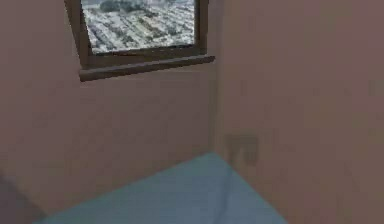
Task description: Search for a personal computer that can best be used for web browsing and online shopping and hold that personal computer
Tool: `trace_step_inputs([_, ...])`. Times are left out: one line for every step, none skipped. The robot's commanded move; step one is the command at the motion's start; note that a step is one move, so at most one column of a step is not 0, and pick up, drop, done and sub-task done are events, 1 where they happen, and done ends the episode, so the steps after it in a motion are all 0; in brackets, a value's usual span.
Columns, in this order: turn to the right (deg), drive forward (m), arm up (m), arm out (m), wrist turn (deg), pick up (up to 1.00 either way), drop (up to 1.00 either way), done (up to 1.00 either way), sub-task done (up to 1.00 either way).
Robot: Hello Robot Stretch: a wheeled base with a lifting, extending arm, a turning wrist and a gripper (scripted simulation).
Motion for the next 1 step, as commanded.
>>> trace_step_inputs([45.0, 0.00, 0.00, 0.00, 0.0, 0.00, 0.00, 0.00, 0.00])
